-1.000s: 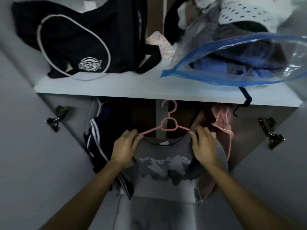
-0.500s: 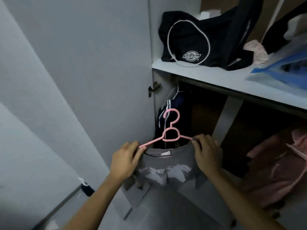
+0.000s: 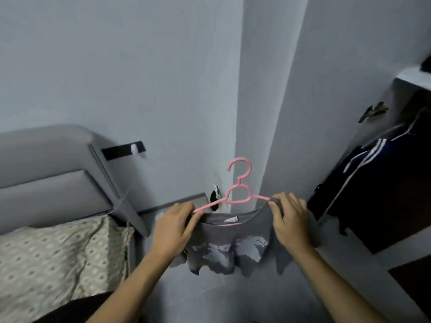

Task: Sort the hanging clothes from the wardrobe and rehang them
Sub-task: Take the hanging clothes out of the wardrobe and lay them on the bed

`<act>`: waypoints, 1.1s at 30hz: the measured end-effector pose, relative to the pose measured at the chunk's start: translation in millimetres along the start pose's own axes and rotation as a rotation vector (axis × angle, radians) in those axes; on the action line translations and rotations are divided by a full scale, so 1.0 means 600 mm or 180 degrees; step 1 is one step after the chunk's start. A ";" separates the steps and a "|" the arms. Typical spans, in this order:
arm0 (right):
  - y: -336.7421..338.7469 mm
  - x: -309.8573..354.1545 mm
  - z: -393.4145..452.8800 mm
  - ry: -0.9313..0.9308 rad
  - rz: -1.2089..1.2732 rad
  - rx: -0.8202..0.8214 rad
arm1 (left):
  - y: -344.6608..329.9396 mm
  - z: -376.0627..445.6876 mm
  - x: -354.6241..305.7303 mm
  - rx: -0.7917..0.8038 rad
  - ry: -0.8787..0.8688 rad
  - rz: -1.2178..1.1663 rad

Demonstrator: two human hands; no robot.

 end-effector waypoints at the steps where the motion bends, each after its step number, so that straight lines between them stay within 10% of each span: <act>1: -0.032 0.025 -0.003 0.0067 0.0093 0.0116 | 0.025 -0.025 0.024 -0.0038 0.0140 0.0117; 12: -0.258 0.353 -0.069 0.1189 0.1079 0.1174 | 0.251 -0.319 0.145 -0.0495 0.1680 0.1022; 33: -0.413 0.865 -0.509 0.3319 0.1983 0.3044 | 0.465 -0.862 0.023 -0.1652 0.4060 0.2193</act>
Point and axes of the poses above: each hand's wrist, its own z-axis towards the middle knuckle, its own y-axis out of the back of the hand, x = y × z, the point moved 10 cm from there along z, towards the middle knuckle, and after that the axes turned 9 degrees about -y, right-handed, at the moved point
